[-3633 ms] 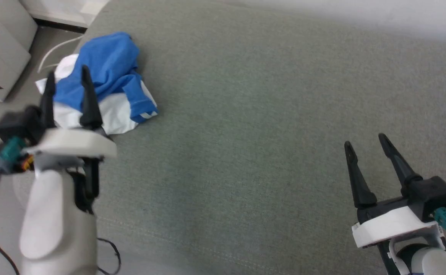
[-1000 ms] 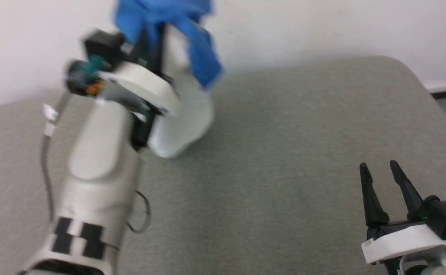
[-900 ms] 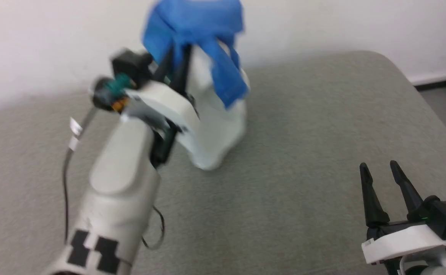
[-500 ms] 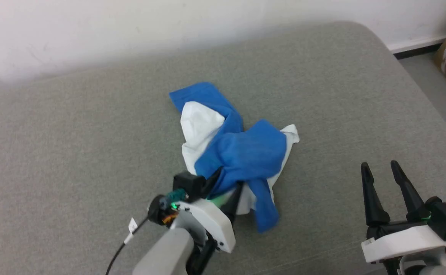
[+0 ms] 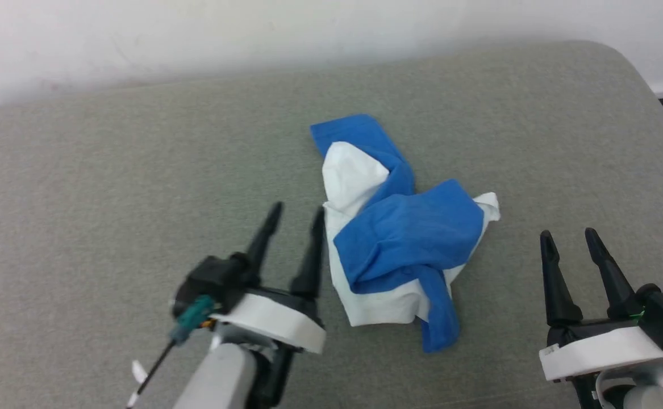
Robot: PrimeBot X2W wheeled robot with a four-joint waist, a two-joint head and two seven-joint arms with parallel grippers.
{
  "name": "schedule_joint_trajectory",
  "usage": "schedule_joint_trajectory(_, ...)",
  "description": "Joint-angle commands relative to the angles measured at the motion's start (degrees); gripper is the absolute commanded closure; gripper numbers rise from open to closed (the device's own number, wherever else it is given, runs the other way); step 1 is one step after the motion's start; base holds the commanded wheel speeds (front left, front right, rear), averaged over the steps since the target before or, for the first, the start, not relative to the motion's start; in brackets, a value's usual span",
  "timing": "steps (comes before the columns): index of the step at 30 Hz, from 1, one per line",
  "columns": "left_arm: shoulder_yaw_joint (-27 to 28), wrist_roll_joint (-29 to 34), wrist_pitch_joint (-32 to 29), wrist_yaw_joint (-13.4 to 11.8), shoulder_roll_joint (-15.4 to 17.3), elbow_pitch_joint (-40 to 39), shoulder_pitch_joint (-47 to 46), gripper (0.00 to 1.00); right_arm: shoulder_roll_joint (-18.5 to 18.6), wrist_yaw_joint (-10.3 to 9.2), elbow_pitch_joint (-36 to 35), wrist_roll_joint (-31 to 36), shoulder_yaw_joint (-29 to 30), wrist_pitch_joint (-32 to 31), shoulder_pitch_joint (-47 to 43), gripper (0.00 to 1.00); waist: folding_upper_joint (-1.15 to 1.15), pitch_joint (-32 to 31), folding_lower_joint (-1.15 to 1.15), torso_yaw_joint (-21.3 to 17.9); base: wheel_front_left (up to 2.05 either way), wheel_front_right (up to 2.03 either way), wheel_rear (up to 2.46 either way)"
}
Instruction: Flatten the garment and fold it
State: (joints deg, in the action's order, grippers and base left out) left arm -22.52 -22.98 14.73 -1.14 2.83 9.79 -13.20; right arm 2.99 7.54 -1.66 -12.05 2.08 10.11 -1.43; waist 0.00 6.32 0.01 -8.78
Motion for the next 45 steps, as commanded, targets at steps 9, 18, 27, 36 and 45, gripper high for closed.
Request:
schedule_joint_trajectory(9,14.86,6.05,0.26,-2.83,1.78,-5.98,6.46,0.0,-0.12,-0.05,-0.7,0.82,0.3,-0.95,-0.57,0.0,0.0,-2.83,-0.01,2.68,0.0,0.0,0.0)
schedule_joint_trajectory(18,21.81,7.47,0.27,-2.19,5.47,-4.85,13.81,0.0,-0.12,-0.05,-1.0,0.62,-0.06,-1.98,-2.28,0.0,0.0,-4.6,-0.01,3.4,0.0,0.0,0.0)
schedule_joint_trajectory(27,20.35,5.92,0.27,-0.03,5.02,-3.36,14.17,0.0,-0.12,-0.05,0.19,0.2,-1.84,-5.55,-2.41,0.0,0.0,-4.08,-0.01,6.16,0.0,0.0,0.0)
schedule_joint_trajectory(36,18.64,5.81,0.27,1.14,3.45,-3.1,11.75,0.0,-0.12,-0.05,7.69,3.55,-7.99,-15.92,4.56,0.0,0.0,-2.13,-0.01,10.28,0.0,0.0,0.0)
schedule_joint_trajectory(45,17.81,6.08,0.27,1.57,1.82,-2.34,10.97,0.0,-0.09,-0.05,12.89,6.97,-11.64,-28.82,9.75,1.0,0.0,-1.54,-0.01,13.2,0.0,0.0,0.0)
